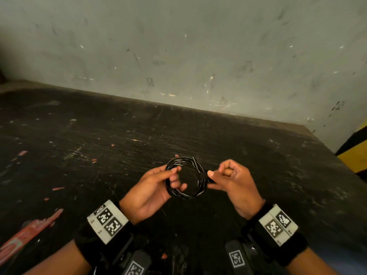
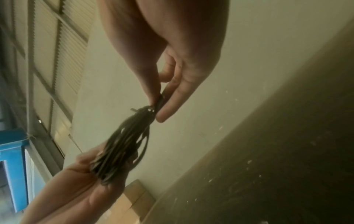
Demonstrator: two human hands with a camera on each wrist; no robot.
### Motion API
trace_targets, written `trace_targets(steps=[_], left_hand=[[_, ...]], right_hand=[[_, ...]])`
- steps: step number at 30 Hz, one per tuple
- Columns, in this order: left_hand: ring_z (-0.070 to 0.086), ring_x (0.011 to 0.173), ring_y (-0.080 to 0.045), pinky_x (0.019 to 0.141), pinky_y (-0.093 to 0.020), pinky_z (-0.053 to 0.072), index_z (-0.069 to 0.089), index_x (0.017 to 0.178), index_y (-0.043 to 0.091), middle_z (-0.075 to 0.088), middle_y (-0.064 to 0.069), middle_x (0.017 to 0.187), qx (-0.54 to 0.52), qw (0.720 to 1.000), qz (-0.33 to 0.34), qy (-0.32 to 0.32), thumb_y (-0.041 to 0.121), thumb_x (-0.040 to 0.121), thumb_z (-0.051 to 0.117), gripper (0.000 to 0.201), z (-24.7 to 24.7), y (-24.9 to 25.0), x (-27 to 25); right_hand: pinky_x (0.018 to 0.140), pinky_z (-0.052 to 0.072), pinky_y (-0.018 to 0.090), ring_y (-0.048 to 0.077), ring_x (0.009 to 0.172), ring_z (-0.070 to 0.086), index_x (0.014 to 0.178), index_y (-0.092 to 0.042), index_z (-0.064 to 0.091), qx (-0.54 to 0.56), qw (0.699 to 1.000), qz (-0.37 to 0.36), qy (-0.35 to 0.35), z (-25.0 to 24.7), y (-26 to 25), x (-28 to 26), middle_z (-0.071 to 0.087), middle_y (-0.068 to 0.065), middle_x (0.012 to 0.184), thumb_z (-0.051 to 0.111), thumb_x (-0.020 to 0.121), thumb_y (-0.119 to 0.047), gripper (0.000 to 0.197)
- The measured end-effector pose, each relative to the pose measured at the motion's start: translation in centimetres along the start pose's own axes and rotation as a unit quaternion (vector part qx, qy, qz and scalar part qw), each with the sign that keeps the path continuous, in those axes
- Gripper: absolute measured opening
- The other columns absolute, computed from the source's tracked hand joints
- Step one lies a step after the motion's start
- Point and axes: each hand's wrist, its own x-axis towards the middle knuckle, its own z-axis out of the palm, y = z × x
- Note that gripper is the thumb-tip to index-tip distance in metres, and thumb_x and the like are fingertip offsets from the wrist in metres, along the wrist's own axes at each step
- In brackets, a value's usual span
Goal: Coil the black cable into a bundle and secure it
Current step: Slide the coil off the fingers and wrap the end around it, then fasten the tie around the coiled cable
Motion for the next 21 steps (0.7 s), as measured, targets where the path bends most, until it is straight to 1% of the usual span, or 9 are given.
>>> trace_targets(steps=[3, 5, 9, 11, 13, 15, 17, 19, 21], left_hand=[[0.030, 0.036, -0.006, 0.041, -0.021, 0.040, 0.056, 0.079, 0.005, 0.033, 0.005, 0.047, 0.003, 0.999, -0.015, 0.049, 0.006, 0.082, 0.045, 0.011, 0.0, -0.2, -0.2], [0.024, 0.031, -0.006, 0.035, -0.019, 0.030, 0.052, 0.073, 0.007, 0.029, 0.006, 0.044, 0.069, 0.990, 0.003, 0.123, 0.004, 0.081, 0.038, 0.016, -0.5, -0.2, -0.4], [0.024, 0.033, -0.006, 0.034, -0.017, 0.018, 0.050, 0.069, 0.009, 0.029, 0.006, 0.043, 0.245, 0.941, 0.031, 0.233, 0.002, 0.079, 0.037, 0.018, -2.0, 0.0, -2.3], [0.025, 0.036, -0.008, 0.037, -0.020, 0.019, 0.051, 0.071, 0.007, 0.029, 0.003, 0.047, 0.273, 0.932, 0.008, 0.237, 0.001, 0.078, 0.038, 0.017, -3.1, 0.0, -3.5], [0.034, 0.039, -0.012, 0.042, -0.024, 0.032, 0.057, 0.076, 0.003, 0.037, -0.003, 0.051, 0.277, 0.927, 0.008, 0.253, 0.001, 0.079, 0.041, 0.016, -4.8, -0.1, -5.2], [0.052, 0.047, -0.016, 0.056, -0.029, 0.047, 0.064, 0.083, 0.000, 0.051, -0.007, 0.054, 0.241, 0.926, -0.001, 0.291, 0.005, 0.084, 0.048, 0.017, -7.1, -0.3, -7.3], [0.058, 0.052, -0.019, 0.061, -0.030, 0.054, 0.065, 0.083, -0.001, 0.054, -0.008, 0.056, 0.157, 0.932, -0.032, 0.324, 0.008, 0.087, 0.051, 0.017, -9.7, -0.7, -9.6], [0.049, 0.042, -0.015, 0.049, -0.026, 0.052, 0.061, 0.078, -0.001, 0.045, -0.004, 0.051, 0.070, 0.932, -0.042, 0.352, 0.009, 0.087, 0.047, 0.019, -11.9, -1.2, -11.6], [0.032, 0.029, -0.009, 0.034, -0.016, 0.035, 0.054, 0.068, 0.004, 0.034, 0.002, 0.043, 0.037, 0.909, -0.029, 0.415, 0.011, 0.085, 0.041, 0.023, -13.8, -1.6, -12.9]], right_hand=[[0.060, 0.059, 0.029, 0.024, 0.072, 0.072, 0.080, -0.011, 0.054, -0.020, 0.999, 0.038, -0.032, 0.5, 0.8, 0.0, 0.069, 0.005, 0.069, 0.064, 0.082, 0.001, 0.017], [0.059, 0.057, 0.025, 0.019, 0.070, 0.071, 0.085, -0.011, 0.057, -0.079, 0.994, 0.019, -0.071, 1.3, 1.5, 0.1, 0.070, 0.002, 0.069, 0.065, 0.083, -0.003, 0.011], [0.075, 0.052, 0.016, 0.002, 0.090, 0.066, 0.117, -0.022, 0.057, -0.183, 0.957, 0.018, -0.224, 3.8, 2.3, 0.1, 0.069, -0.005, 0.095, 0.062, 0.087, -0.027, 0.031], [0.085, 0.052, 0.023, 0.006, 0.097, 0.065, 0.125, -0.022, 0.052, -0.217, 0.929, 0.008, -0.299, 5.9, 3.3, 0.3, 0.068, -0.003, 0.104, 0.061, 0.086, -0.035, 0.042], [0.087, 0.053, 0.031, 0.012, 0.096, 0.066, 0.117, -0.017, 0.058, -0.239, 0.915, -0.042, -0.321, 8.4, 5.0, 0.4, 0.070, 0.004, 0.104, 0.062, 0.085, -0.035, 0.037], [0.078, 0.055, 0.025, 0.014, 0.085, 0.069, 0.100, -0.019, 0.062, -0.203, 0.922, -0.043, -0.327, 10.8, 6.8, 0.1, 0.073, 0.008, 0.092, 0.063, 0.086, -0.024, 0.015], [0.075, 0.056, 0.025, 0.014, 0.080, 0.071, 0.096, -0.022, 0.063, -0.181, 0.917, -0.028, -0.356, 13.3, 8.7, -0.4, 0.074, 0.008, 0.086, 0.064, 0.086, -0.019, 0.011], [0.078, 0.055, 0.031, 0.014, 0.081, 0.070, 0.097, -0.014, 0.065, -0.178, 0.903, -0.008, -0.391, 15.6, 10.6, -1.0, 0.073, 0.009, 0.087, 0.064, 0.086, -0.022, 0.014], [0.073, 0.052, 0.030, 0.012, 0.076, 0.066, 0.093, -0.006, 0.066, -0.178, 0.891, 0.026, -0.416, 17.2, 12.4, -1.3, 0.071, 0.008, 0.083, 0.058, 0.090, -0.024, 0.019]])
